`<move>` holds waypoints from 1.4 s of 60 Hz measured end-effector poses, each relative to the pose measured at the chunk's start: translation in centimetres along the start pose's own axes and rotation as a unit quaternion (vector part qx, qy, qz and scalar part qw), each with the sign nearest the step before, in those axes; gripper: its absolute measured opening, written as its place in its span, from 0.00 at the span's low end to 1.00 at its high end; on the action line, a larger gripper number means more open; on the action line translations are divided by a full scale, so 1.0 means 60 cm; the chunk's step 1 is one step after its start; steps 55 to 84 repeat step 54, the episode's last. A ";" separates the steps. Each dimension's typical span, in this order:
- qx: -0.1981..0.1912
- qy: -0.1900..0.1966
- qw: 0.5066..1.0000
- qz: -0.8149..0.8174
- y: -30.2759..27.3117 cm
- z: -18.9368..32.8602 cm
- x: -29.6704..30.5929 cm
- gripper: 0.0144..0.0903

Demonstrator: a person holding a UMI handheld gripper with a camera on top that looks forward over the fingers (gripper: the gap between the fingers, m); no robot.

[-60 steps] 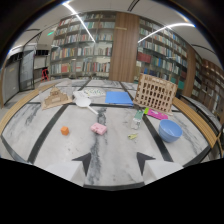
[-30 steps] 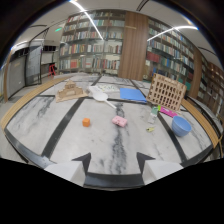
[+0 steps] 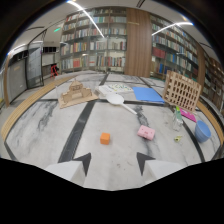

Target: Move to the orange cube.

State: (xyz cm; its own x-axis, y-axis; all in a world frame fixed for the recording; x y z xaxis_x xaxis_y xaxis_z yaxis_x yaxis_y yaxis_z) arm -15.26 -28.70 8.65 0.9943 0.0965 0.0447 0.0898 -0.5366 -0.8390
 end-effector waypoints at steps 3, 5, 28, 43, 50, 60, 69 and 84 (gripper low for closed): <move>-0.005 0.002 1.000 0.003 -0.003 0.029 -0.005 0.94; -0.010 0.002 1.000 0.005 -0.005 0.046 -0.006 0.94; -0.046 0.001 0.999 0.007 0.003 0.186 -0.019 0.94; -0.058 -0.006 0.998 0.006 0.018 0.202 -0.027 0.94; -0.058 -0.009 0.998 0.006 0.017 0.201 -0.028 0.94; -0.057 -0.011 0.998 0.003 0.017 0.200 -0.030 0.94; -0.057 -0.011 0.998 0.003 0.017 0.200 -0.030 0.94; -0.057 -0.011 0.998 0.003 0.017 0.200 -0.030 0.94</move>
